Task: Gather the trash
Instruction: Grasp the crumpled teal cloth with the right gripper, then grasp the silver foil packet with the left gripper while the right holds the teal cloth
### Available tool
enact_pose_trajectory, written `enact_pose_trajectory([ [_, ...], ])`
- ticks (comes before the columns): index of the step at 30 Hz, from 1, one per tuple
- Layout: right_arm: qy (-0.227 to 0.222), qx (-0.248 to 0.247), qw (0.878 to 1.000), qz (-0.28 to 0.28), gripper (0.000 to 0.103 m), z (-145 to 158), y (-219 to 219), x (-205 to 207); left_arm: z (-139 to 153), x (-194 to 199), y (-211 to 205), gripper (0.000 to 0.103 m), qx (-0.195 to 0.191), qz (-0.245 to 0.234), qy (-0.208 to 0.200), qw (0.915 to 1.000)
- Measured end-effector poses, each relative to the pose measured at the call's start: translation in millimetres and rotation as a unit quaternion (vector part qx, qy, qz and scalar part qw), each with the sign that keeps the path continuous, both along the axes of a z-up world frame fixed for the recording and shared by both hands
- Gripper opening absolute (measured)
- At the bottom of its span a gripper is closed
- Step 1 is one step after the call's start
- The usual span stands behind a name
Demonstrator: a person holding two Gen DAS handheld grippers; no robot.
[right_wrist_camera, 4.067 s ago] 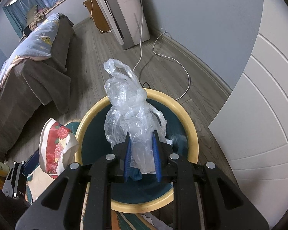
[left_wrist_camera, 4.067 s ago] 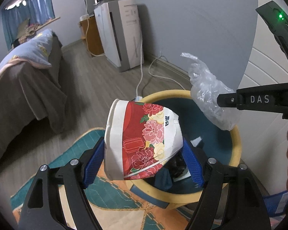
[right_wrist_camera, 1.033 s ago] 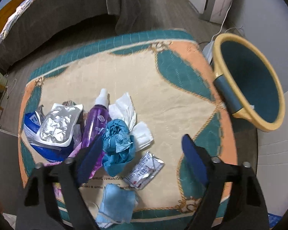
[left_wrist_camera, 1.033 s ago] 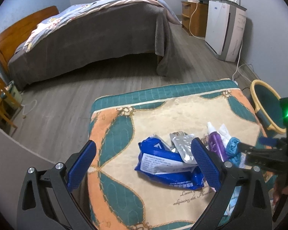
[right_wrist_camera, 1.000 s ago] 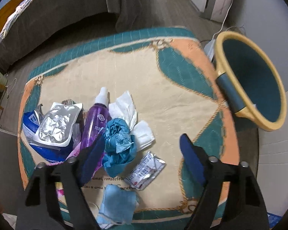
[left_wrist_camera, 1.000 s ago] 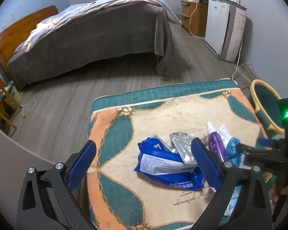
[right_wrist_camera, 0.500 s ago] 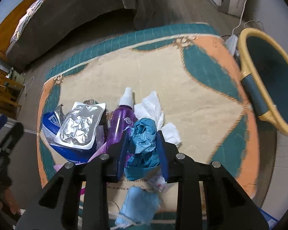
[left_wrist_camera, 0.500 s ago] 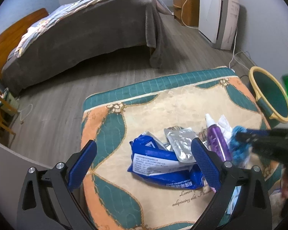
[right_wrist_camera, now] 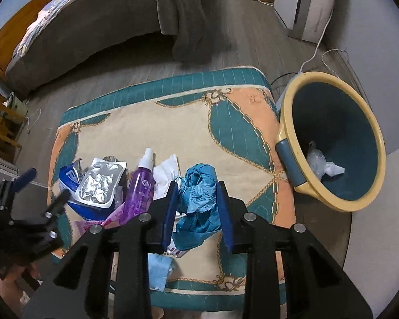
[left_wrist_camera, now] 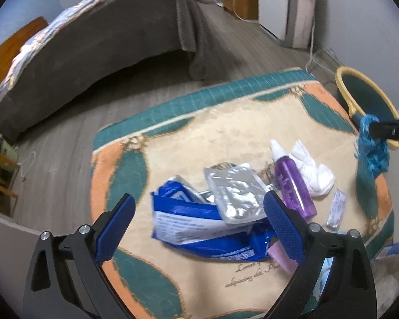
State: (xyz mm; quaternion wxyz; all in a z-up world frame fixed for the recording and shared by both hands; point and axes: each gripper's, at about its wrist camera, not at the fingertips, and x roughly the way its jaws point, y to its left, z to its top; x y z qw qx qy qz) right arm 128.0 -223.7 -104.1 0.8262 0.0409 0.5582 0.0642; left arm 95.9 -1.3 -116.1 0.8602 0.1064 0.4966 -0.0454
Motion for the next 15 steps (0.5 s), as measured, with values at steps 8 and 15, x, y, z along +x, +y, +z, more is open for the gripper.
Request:
enact_pose_trajectory([
  [8, 0.006, 0.014, 1.0, -0.002, 0.029, -5, -10, 6, -30, 22, -22, 0.095, -0.021, -0.007, 0.036, 0.9991],
  [15, 0.014, 0.022, 1.0, 0.002, 0.029, -10, -13, 12, -56, 31, -39, 0.088, -0.014, -0.019, 0.076, 0.9968],
])
